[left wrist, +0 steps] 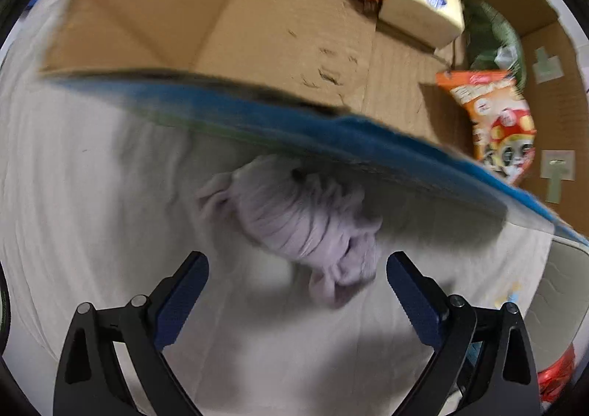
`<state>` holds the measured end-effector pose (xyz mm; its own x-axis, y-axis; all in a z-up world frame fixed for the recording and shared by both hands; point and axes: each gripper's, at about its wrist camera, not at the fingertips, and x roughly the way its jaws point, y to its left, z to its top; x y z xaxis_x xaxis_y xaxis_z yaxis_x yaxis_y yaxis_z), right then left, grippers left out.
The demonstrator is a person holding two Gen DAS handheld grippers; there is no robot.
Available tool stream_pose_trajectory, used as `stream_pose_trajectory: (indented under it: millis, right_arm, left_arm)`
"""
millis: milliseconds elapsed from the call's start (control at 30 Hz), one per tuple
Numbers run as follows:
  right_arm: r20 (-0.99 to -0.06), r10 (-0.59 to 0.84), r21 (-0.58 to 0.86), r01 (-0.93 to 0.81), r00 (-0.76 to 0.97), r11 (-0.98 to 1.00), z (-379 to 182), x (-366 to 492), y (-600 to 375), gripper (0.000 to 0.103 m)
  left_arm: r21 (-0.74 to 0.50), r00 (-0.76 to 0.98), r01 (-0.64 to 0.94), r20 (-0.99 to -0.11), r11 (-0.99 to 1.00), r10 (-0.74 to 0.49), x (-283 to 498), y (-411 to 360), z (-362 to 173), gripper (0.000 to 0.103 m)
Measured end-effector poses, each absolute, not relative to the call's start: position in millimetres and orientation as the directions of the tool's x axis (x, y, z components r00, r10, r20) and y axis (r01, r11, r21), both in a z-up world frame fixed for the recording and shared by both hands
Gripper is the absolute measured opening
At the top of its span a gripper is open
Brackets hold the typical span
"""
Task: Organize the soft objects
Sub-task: 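Grasp the lilac towel with the left tool while the right tool grasps the blue ice-pop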
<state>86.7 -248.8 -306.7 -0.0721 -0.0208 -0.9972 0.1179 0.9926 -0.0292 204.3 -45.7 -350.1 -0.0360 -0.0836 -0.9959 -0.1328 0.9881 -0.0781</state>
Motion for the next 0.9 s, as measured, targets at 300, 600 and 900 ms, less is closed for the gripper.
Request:
stream_pose_trajectory:
  millis: [300,600,900]
  right_arm:
    - [-0.997,-0.032,-0.041,0.123,-0.076,0.992,-308.5,77.5,-260.8,0.014]
    - [-0.999,-0.013,-0.019,0.103,-0.052,0.995,-310.7,82.1,-242.5,0.014]
    - [-0.999,0.040,0.037,0.087,-0.028,0.995,-297.3,81.8,-238.5,0.014]
  left_arm:
    - [-0.032,-0.037,-0.135,-0.999,0.990,-0.038,213.6,-49.8,-373.0,0.077]
    - [0.022,-0.028,-0.053,-0.999,0.998,0.021,179.2,-49.7,-364.8,0.048]
    - [0.032,0.003,-0.005,-0.999,0.999,0.032,111.4,-40.6,-343.7,0.044]
